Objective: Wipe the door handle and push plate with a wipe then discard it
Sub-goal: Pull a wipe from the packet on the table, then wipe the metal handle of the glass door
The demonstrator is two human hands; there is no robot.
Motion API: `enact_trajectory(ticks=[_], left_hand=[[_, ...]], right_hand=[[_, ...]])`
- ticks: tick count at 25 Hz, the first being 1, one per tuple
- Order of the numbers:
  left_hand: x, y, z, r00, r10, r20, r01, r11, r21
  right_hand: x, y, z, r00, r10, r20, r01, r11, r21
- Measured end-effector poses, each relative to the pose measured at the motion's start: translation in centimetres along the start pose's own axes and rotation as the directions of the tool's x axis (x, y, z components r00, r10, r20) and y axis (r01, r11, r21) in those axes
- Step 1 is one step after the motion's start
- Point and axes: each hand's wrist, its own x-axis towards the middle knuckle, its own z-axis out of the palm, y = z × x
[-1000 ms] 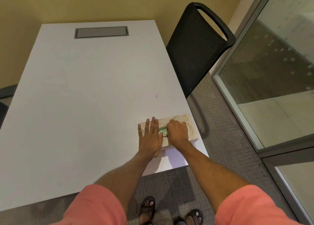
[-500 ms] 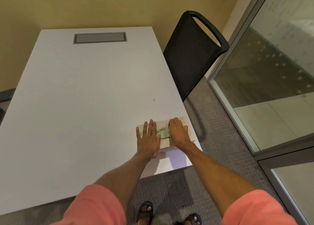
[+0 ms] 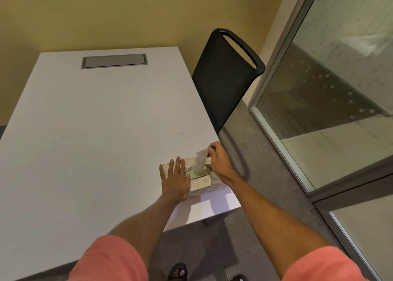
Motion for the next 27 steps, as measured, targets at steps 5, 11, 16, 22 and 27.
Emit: enact_trajectory(ticks=[5,11,16,22,27], left_hand=[[0.5,1.4,-1.8,0.991,-0.046,-0.124,0.035,0.995,-0.092],[2.7,9.5,-7.9,0.995,0.02,0.094,0.089,0.179,-0.98],[3.4,18.2,-8.4,0.96,0.264,0.09,0.027,0.235,-0.972],[1.3,32.1,-8.2,0.884,0.435,0.171,0.052,0.272,-0.961],[0.3,42.3,-8.2,0.835,0.488,0.254,0.188,0.181,-0.965]], right_hand=[[0.5,-0.9,-2.5,0.997,0.048,-0.066,-0.032,0.976,0.216],[0.7,0.4,-8.3,0.962,0.217,-0.166,-0.136,0.908,0.395],[-0.4,3.3,-17.2,0.897,0.298,-0.327,-0.118,0.873,0.474],[-4.1,8.5,-29.2,0.827,0.349,-0.441,-0.063,0.836,0.545],[-8.6,14.1,-38.3,0.826,0.423,-0.374,-0.091,0.753,0.652]])
